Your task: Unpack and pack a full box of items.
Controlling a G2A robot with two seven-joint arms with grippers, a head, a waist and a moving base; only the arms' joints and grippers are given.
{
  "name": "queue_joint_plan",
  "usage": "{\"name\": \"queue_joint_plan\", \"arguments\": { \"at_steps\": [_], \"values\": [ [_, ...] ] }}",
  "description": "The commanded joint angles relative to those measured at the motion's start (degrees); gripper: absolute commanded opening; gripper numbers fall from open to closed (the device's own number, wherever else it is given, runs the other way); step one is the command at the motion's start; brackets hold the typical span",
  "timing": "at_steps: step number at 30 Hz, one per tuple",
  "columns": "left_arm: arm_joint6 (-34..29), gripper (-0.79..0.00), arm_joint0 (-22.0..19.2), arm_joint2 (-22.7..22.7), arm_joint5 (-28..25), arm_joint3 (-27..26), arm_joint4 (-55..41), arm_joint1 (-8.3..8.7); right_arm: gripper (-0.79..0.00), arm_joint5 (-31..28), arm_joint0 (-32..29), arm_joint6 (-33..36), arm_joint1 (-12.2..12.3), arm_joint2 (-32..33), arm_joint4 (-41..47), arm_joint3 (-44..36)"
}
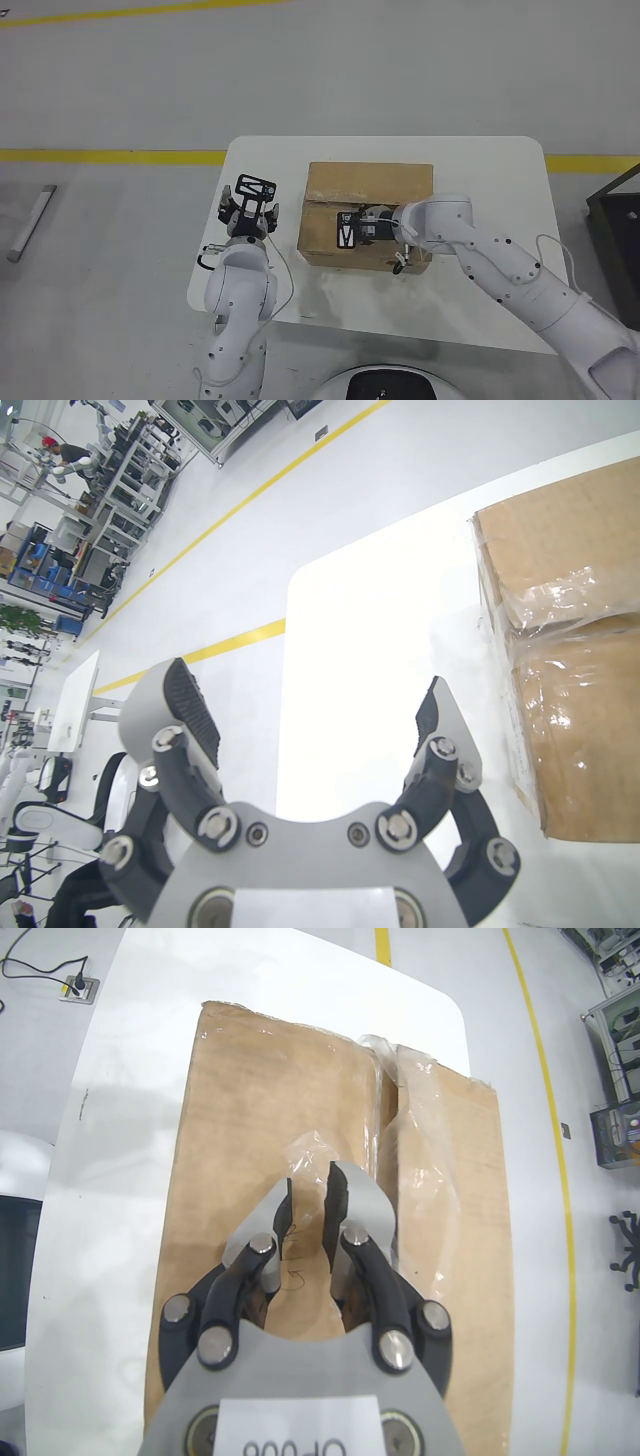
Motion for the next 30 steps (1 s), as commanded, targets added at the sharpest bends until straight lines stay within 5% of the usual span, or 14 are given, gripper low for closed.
{"name": "queue_joint_plan", "arguments": {
  "at_steps": [1, 14, 30],
  "values": [
    [-0.03, 0.000, -0.05, 0.01, 0.00, 0.02, -0.03, 0.02, -0.785, 0.15, 0.15, -0.15, -0.12, 0.03, 0.07, 0.09],
    [-0.17, 0.000, -0.78, 0.41, -0.35, 0.49, -0.56, 0.11, -0.785, 3.61, -8.25, -7.52, 1.19, 10.98, 19.58, -2.27],
    [0.36, 0.000, -1.33, 1.80, -2.25, 0.32, -0.93, 0.26, -0.785, 1.32, -18.42, -4.24, 3.16, 21.65, 44.81, -5.43]
  ]
}}
